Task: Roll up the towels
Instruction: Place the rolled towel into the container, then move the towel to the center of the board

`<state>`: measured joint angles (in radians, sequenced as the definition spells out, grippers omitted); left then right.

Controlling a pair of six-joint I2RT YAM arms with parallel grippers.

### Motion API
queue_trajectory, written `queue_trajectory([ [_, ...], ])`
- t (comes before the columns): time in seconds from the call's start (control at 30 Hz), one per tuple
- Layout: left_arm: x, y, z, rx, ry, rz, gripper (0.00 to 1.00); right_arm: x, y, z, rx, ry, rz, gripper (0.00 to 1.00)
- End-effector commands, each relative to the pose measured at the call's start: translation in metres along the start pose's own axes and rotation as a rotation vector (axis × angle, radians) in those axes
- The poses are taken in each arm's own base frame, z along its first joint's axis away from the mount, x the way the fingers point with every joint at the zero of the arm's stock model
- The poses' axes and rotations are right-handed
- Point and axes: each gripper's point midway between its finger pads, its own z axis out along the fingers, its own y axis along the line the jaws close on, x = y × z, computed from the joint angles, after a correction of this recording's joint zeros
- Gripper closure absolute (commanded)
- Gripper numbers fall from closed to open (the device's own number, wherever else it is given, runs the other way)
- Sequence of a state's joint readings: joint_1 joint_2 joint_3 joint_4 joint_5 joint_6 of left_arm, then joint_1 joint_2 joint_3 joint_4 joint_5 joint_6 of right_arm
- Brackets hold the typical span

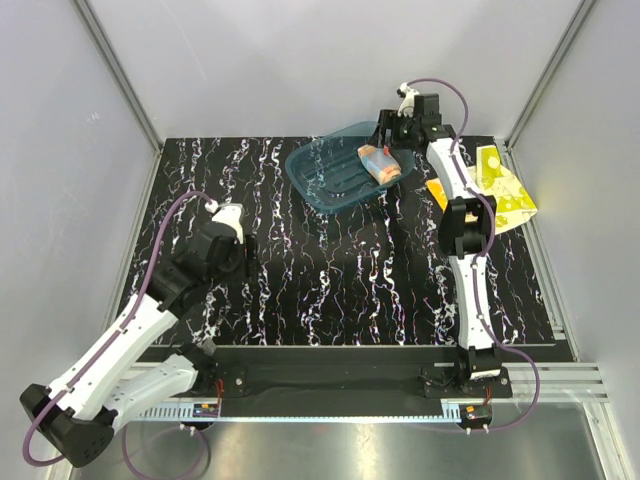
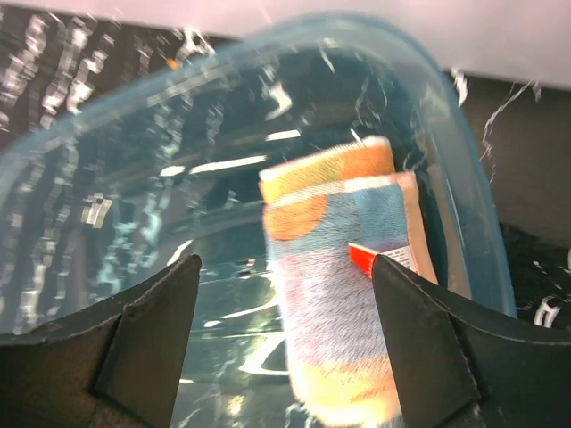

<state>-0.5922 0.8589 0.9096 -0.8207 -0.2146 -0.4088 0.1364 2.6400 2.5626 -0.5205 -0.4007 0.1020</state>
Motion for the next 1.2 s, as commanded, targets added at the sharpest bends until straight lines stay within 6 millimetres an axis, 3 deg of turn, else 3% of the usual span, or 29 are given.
queue_trajectory([
  [0.0, -0.012, -0.002, -0.002, 0.019, -0.059, 0.005, 0.39, -0.076, 0.029, -0.055, 0.006, -0.163, -0.037, 0.16],
  [0.07, -0.013, -0.003, -0.002, 0.022, -0.062, 0.005, 0.39, -0.088, 0.028, -0.068, 0.05, -0.191, -0.04, 0.14],
  [0.17, -0.013, -0.004, -0.003, 0.027, -0.068, 0.004, 0.39, -0.089, 0.013, -0.081, 0.126, -0.19, -0.018, 0.15],
  [0.27, -0.013, -0.003, -0.004, 0.029, -0.07, 0.003, 0.39, -0.086, -0.013, -0.1, 0.233, -0.172, 0.028, 0.18],
  [0.33, -0.014, -0.004, -0.005, 0.037, -0.078, 0.003, 0.38, -0.07, -0.039, -0.114, 0.3, -0.137, 0.083, 0.2],
  [0.4, -0.015, -0.005, -0.006, 0.043, -0.082, 0.002, 0.38, -0.051, -0.056, -0.137, 0.318, -0.111, 0.182, 0.22],
  [0.43, -0.014, -0.005, -0.005, 0.044, -0.082, 0.001, 0.38, -0.06, -0.06, -0.162, 0.316, -0.145, 0.21, 0.23],
  [0.47, -0.014, -0.006, -0.005, 0.047, -0.079, 0.007, 0.38, -0.053, -0.067, -0.172, 0.333, -0.142, 0.27, 0.24],
  [0.5, -0.014, -0.007, -0.005, 0.054, -0.08, 0.005, 0.38, -0.02, -0.08, -0.174, 0.365, -0.081, 0.324, 0.25],
  [0.53, -0.014, -0.008, -0.004, 0.056, -0.077, 0.006, 0.38, -0.021, -0.091, -0.198, 0.409, -0.105, 0.353, 0.25],
  [0.57, -0.013, -0.008, -0.004, 0.059, -0.072, 0.007, 0.38, -0.009, -0.098, -0.207, 0.442, -0.091, 0.393, 0.25],
  [0.6, -0.013, -0.01, -0.004, 0.067, -0.069, 0.01, 0.38, 0.02, -0.107, -0.209, 0.481, -0.035, 0.43, 0.25],
  [0.63, -0.012, -0.011, -0.004, 0.072, -0.069, 0.01, 0.38, 0.034, -0.112, -0.223, 0.541, 0.0, 0.452, 0.25],
  [0.73, -0.014, -0.012, -0.004, 0.083, -0.074, 0.011, 0.38, 0.082, -0.122, -0.238, 0.653, 0.116, 0.477, 0.25],
  [0.77, -0.014, -0.013, -0.005, 0.087, -0.076, 0.012, 0.38, 0.102, -0.124, -0.237, 0.66, 0.165, 0.482, 0.25],
  [0.93, -0.014, -0.015, -0.008, 0.106, -0.083, 0.014, 0.38, 0.158, -0.131, -0.229, 0.693, 0.33, 0.523, 0.21],
  [1.03, -0.016, -0.016, -0.012, 0.115, -0.097, 0.011, 0.38, 0.181, -0.128, -0.219, 0.662, 0.396, 0.563, 0.16],
  [1.17, -0.017, -0.016, -0.015, 0.122, -0.11, 0.009, 0.38, 0.197, -0.14, -0.223, 0.742, 0.442, 0.561, 0.11],
])
